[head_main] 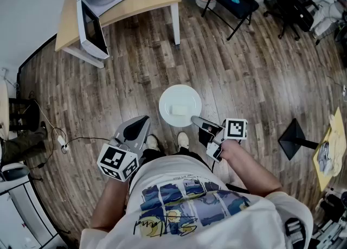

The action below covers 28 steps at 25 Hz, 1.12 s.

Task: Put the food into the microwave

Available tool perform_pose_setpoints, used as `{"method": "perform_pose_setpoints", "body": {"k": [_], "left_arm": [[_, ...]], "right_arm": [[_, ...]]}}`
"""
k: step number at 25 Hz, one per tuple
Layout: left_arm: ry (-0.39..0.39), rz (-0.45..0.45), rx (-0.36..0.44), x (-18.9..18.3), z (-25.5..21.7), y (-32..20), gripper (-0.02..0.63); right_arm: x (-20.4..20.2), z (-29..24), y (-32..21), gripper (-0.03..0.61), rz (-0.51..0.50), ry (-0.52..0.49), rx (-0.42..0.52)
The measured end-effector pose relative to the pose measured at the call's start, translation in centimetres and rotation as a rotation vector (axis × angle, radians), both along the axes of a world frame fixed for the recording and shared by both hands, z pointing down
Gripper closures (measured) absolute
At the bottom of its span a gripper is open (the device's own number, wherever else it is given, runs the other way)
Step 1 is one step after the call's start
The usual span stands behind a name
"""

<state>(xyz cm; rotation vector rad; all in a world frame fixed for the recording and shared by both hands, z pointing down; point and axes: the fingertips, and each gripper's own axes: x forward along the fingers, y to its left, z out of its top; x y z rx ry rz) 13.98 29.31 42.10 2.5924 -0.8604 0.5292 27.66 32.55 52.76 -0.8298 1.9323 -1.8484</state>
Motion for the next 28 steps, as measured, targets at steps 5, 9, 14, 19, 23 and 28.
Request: {"method": "perform_pose_setpoints", "body": {"k": [5, 9, 14, 19, 23, 28], "left_arm": [[0.018, -0.025, 0.010, -1.8, 0.1, -0.7, 0.606], [0.058, -0.040, 0.029, -4.8, -0.2, -3.1, 0.605], [0.114, -0.038, 0.052, -9.0, -0.9, -8.3, 0.605], [0.147, -0.008, 0.067, -13.8, -2.3, -14.8, 0.606], [0.158, 0.020, 0.092, -17.7, -3.0, -18.9, 0.605], [0.161, 0.042, 0.120, -22.6, -3.9, -22.8, 0.604]], "right_arm": [[-1.5, -0.2, -1.1, 0.565, -0.019, -0.013, -0.007], [-3.9, -0.3, -3.8, 0.565, -0.034, 0.018, 0.003], [-6.9, -1.4, -8.8, 0.565, -0.035, 0.018, -0.010], [-10.1, -2.9, -15.5, 0.565, 0.022, 0.045, -0.021], [-12.1, -3.5, -21.0, 0.565, 0.093, 0.054, -0.010], [-14.3, -4.0, -27.3, 0.565, 0.181, 0.033, 0.008]]}}
